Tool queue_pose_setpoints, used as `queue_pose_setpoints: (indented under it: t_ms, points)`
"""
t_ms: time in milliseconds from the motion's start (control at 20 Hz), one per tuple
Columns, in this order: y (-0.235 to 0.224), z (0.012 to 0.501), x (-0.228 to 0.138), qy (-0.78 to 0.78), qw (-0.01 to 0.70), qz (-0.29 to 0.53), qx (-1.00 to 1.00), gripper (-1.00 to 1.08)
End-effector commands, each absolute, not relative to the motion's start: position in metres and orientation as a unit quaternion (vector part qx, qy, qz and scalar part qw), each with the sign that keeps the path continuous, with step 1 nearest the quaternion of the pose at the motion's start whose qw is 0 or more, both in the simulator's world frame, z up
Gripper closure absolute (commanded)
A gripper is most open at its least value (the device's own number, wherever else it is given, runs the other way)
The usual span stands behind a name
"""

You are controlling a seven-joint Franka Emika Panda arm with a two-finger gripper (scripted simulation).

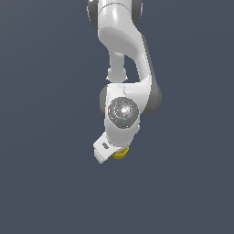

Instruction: Pick up the object and move it to a goal position.

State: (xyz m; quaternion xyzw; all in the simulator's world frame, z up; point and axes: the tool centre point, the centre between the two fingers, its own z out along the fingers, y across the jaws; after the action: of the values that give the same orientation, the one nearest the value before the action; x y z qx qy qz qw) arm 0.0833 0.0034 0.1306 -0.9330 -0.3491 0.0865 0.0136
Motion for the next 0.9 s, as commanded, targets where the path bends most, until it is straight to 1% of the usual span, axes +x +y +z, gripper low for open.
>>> queue_pose_setpoints:
  t_ms: [0,400,850]
  points:
    - [0.001,0.126,0.088,-0.379,0.019,0.094,-0.921,-0.20]
    - [-0.008,0.111,0.098,-0.457,0.040,0.113,-0.881,-0.20]
    - [-0.014,0.102,0.101,-0.501,0.054,0.122,-0.855,-0.20]
